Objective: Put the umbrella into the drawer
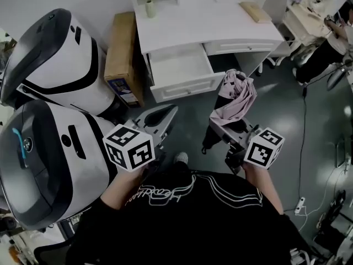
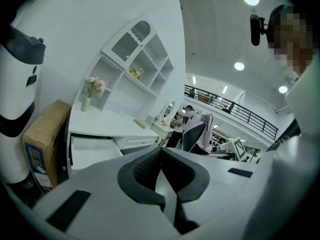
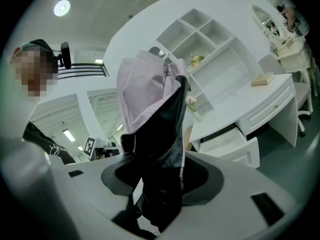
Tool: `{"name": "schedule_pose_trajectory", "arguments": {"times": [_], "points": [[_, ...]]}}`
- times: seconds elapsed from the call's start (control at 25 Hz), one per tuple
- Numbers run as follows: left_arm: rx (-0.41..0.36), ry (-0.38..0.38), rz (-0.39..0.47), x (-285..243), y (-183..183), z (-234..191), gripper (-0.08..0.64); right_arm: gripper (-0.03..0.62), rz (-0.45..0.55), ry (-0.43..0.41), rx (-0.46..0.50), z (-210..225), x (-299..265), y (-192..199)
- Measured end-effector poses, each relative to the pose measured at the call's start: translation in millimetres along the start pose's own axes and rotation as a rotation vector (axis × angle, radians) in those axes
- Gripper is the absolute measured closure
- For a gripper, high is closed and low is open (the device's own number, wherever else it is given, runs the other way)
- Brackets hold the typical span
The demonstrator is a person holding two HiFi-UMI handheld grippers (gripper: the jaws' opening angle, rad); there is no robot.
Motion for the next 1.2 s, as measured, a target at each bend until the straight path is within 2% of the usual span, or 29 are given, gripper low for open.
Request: {"name": "schedule_pose_trajectory", "arguments": {"times": [0.2, 0.36, 0.56, 0.88, 1.2], "points": [[-0.013, 0.026, 0.002, -13.6, -16.4, -40.7, 0.54, 0.367, -0.005, 0.033, 0.05, 15.7, -28.8, -27.4], [0.024, 0.028, -0.006, -29.6, -32.1, -91.6, 0.54, 0.367, -0.048, 0.083, 0.074, 38.8, -64.1, -53.3], [0.057, 0.015, 0.014, -35.9, -38.4, -116.2, 0.54, 0.367, -0.094, 0.087, 0.101, 54.4, -87.5, -67.6], [0.095, -0.051, 0.019, -45.1, -60.0, -150.8, 0.54, 0.367, -0.159, 0.056, 0.175, 87.0, -135.0, -115.4], [0.145, -0.133, 0.003, -73.6, -95.5, -209.3, 0.54, 0.367, -0.275, 0.084, 0.226, 155.0, -190.5, -159.6]]}}
Point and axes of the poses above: the fingertips, and each gripper's own axes: x backward along the fingers, z to its right, y out of its underside, the point moved 3 cm from there along x, backward along the fingers, and after that the axes turned 12 degrees about -z, right-handed, at the moved point
